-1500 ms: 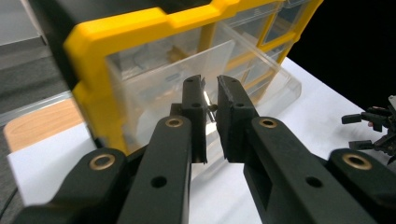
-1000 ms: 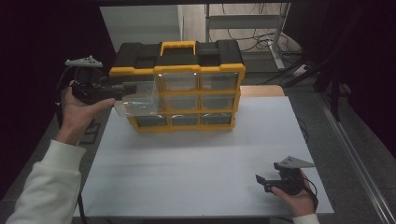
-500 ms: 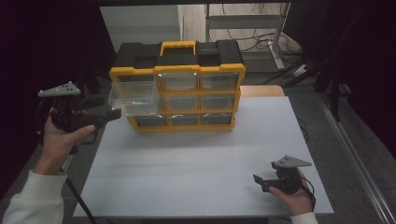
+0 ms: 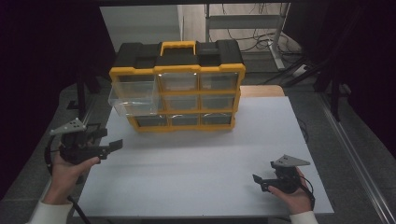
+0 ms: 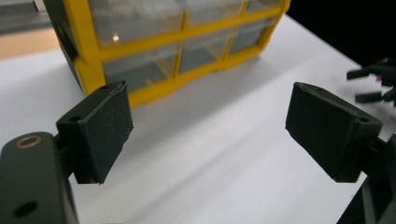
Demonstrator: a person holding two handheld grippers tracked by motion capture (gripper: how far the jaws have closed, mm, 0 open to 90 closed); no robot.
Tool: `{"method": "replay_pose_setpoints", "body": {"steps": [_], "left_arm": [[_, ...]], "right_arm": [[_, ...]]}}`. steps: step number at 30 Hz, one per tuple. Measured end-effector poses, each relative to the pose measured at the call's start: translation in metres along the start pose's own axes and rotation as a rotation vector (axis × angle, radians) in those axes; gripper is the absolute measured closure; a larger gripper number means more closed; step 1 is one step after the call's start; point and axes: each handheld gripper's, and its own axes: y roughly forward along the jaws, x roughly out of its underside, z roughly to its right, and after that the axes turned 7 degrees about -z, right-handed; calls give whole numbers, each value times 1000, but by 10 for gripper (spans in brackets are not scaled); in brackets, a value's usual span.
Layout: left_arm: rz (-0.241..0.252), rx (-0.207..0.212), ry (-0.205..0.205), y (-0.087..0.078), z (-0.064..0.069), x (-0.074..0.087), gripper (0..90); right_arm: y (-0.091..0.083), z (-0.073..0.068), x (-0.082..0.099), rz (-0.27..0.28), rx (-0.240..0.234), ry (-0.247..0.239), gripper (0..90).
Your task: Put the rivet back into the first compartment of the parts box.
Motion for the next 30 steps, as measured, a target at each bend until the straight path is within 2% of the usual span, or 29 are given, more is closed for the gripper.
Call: {"method": "replay_pose_setpoints", "body": {"steps": [1, 2, 4, 6, 9, 14, 19, 23, 30], "left_arm": [[-17, 4, -2, 10, 3, 8, 154], [-17, 4, -2, 10, 3, 8, 155], [-47, 24, -2, 28, 7, 17, 155], [-54, 30, -2, 34, 9, 20, 155], [-78, 49, 5, 53, 16, 28, 156], [-96, 66, -1, 68, 21, 36, 157], [-127, 77, 3, 91, 28, 46, 158], [-123, 56, 10, 98, 30, 50, 176], [-136, 56, 4, 102, 30, 53, 174]], "right_arm": [[0, 0, 0, -1, -3, -1, 102], [0, 0, 0, -1, -3, -1, 102], [1, 0, 0, -2, -3, -2, 102], [1, 0, 0, -4, -3, -1, 102], [0, -1, 0, -4, -2, -5, 103], [1, -1, 1, -5, -3, -8, 103], [1, -1, 0, -5, -3, -9, 104], [1, -1, 0, -5, -4, -13, 104], [0, 0, 0, 4, -5, -19, 105]]}}
